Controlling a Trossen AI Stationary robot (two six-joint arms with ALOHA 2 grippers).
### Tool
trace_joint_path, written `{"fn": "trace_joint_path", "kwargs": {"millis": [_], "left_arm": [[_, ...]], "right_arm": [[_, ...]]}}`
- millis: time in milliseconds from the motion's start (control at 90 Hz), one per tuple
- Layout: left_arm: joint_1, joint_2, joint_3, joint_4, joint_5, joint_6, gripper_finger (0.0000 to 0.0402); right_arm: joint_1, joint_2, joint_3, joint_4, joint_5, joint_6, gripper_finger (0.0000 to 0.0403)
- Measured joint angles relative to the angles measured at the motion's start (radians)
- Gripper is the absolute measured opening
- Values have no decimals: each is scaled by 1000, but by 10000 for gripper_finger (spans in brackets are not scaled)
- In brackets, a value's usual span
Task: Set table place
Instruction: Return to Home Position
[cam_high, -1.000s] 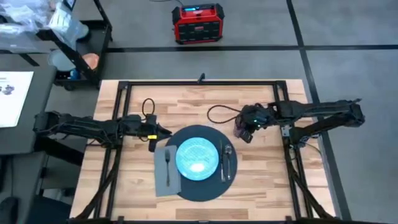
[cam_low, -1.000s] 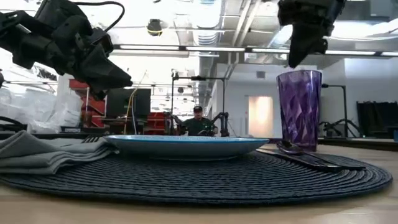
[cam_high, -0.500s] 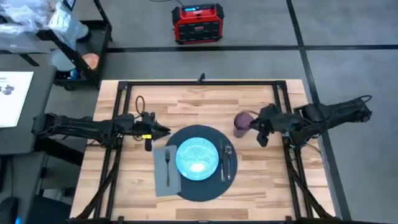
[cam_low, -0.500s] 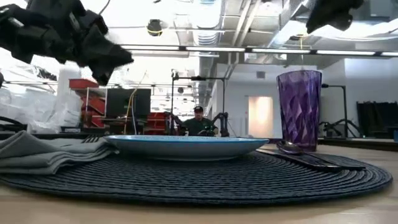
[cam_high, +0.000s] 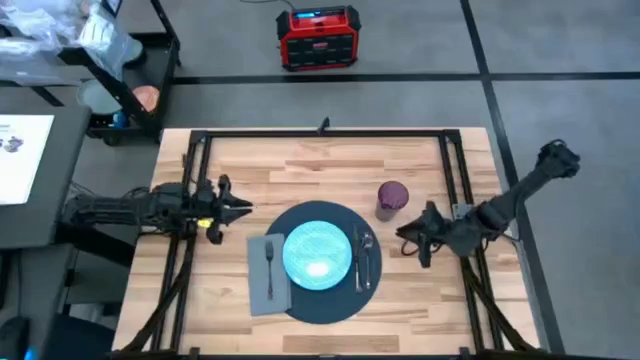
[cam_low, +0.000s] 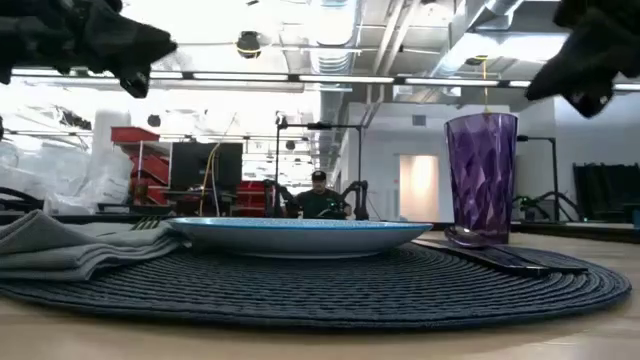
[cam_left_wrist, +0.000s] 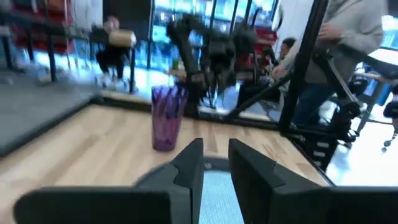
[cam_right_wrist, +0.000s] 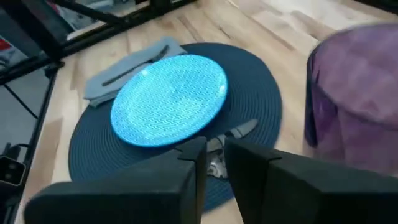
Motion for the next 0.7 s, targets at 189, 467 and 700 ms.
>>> {"fn": "trace_joint_path", "kwargs": {"millis": [189,467,700], "left_arm": [[0,-130,0,-133,-20,27,58],[0,-178,0,-153,-24,89,58],[0,-182,0,-167,-42,90,58]], "right_arm": [[-10,-111,-153,225,36,-52,21],[-188,-240,-265,454,-179,-289,1],[-377,-321,-337,446,-404,-326,0]]}}
